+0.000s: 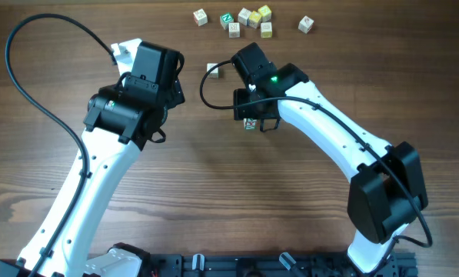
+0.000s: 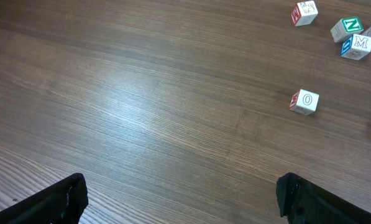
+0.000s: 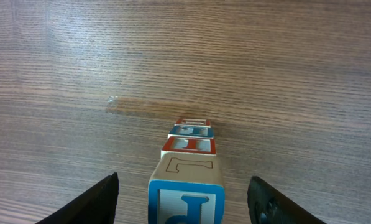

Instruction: Form a tower

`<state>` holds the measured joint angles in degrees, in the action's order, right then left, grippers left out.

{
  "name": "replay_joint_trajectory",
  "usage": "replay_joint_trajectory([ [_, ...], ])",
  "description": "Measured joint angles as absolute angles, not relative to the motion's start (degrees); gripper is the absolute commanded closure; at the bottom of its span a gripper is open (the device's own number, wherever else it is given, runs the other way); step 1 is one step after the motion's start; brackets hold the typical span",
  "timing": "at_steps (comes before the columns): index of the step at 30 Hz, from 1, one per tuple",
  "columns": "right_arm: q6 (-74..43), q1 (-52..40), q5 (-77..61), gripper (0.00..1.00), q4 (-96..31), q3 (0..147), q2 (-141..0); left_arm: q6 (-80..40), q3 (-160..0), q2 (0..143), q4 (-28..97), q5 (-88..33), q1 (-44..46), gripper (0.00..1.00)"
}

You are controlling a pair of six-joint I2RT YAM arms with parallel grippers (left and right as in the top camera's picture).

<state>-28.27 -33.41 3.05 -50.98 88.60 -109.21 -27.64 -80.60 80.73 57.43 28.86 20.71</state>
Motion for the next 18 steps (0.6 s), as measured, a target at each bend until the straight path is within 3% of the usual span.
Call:
replay_joint_trajectory([
  [8, -27.8, -33.4, 3.0, 0.35, -50.4, 88.6, -113.1, -27.6, -80.6, 80.7, 57.4, 28.9, 20.7, 0.0],
  [18, -27.2, -33.4, 3.0, 0.53, -50.2, 88.6, -113.2, -27.6, -80.6, 80.7, 57.4, 28.9, 20.7, 0.0],
])
